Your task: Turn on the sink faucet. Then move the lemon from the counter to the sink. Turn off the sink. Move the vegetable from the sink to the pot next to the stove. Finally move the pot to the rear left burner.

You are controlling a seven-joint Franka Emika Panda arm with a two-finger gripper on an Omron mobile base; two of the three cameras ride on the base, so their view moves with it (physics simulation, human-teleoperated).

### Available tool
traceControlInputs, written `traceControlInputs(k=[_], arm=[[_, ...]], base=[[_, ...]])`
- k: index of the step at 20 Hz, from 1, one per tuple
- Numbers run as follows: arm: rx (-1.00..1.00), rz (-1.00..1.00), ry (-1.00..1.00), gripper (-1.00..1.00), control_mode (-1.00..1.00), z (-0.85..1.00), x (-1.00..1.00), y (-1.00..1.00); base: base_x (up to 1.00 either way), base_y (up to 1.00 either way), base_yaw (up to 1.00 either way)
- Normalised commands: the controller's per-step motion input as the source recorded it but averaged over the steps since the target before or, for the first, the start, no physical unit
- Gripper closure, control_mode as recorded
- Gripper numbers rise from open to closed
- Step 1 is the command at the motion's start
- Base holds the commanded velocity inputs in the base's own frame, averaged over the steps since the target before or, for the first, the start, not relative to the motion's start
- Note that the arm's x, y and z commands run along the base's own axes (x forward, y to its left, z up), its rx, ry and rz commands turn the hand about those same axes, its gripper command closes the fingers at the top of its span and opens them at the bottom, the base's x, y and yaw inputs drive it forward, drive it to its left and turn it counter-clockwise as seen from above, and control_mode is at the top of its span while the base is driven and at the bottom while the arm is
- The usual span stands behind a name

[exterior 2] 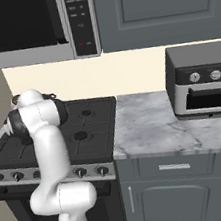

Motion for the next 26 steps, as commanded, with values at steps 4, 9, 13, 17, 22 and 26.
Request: traceControlInputs(k=[4,9,13,17,22,26], arm=[[-0.04,0.08,0.0,1.0,-1.0,0.0,0.45,0.21],[-0.05,0.09,-0.01,1.0,-1.0,0.0,0.45,0.2],[-0.04,0.11,-0.01,-1.0,-1.0,-0.01,0.28,0.12],[-0.02,0.09,-0.05,-1.0,-1.0,0.0,0.02,0.0],[-0.02,0.07,-0.09,-1.0,-1.0,0.04,0.0,0.0],[-0.04,0.05,-0.14,-1.0,-1.0,0.27,-0.02,0.0]], base=[[0.0,0.0,0.0],[0.0,0.0,0.0],[0.0,0.0,0.0],[0.0,0.0,0.0],[0.0,0.0,0.0],[0.0,0.0,0.0]])
